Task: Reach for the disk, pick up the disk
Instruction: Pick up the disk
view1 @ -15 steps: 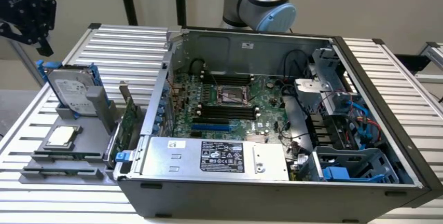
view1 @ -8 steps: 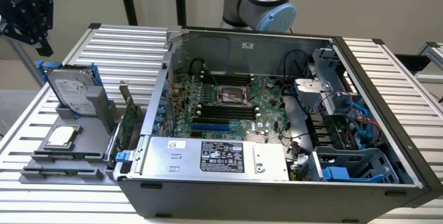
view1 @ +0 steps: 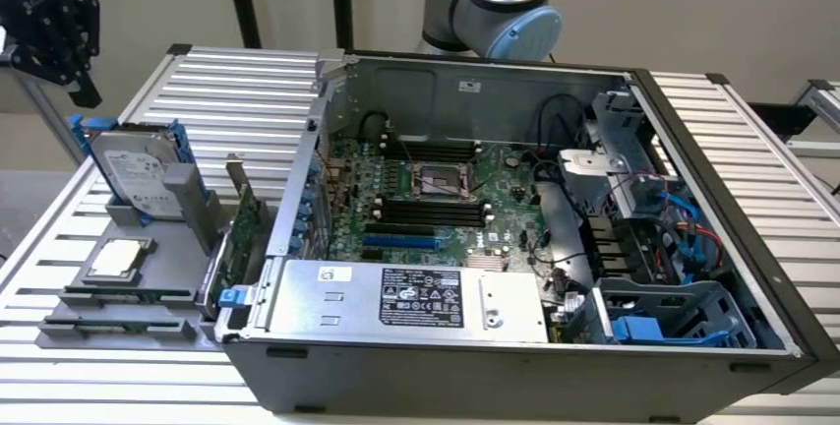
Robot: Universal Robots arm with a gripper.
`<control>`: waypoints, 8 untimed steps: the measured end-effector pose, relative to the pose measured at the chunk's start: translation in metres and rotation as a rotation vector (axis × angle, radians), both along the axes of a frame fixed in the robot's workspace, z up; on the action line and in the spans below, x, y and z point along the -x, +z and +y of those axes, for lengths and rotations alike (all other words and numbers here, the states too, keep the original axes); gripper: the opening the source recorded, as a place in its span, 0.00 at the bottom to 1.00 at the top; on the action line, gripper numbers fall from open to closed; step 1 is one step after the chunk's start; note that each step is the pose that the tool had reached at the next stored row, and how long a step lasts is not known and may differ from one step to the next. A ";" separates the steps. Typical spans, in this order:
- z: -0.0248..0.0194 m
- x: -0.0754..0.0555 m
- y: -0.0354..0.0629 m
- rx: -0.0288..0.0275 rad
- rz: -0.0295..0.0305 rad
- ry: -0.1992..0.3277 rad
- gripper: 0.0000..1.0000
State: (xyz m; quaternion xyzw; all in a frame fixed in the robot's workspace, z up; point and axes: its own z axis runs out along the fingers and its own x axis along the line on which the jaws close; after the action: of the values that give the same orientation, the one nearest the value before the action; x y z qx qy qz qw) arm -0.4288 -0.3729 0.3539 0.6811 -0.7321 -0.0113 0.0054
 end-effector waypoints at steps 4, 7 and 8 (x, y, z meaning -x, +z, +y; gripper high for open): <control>0.0000 0.000 -0.0014 0.0012 -0.0004 0.006 0.18; 0.0001 0.000 -0.0031 0.0018 -0.0005 0.010 0.30; 0.0000 0.000 -0.0037 0.0022 -0.0005 0.012 0.30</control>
State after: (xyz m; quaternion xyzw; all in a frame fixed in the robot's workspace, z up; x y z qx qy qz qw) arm -0.4289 -0.3728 0.3502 0.6854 -0.7281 -0.0103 0.0060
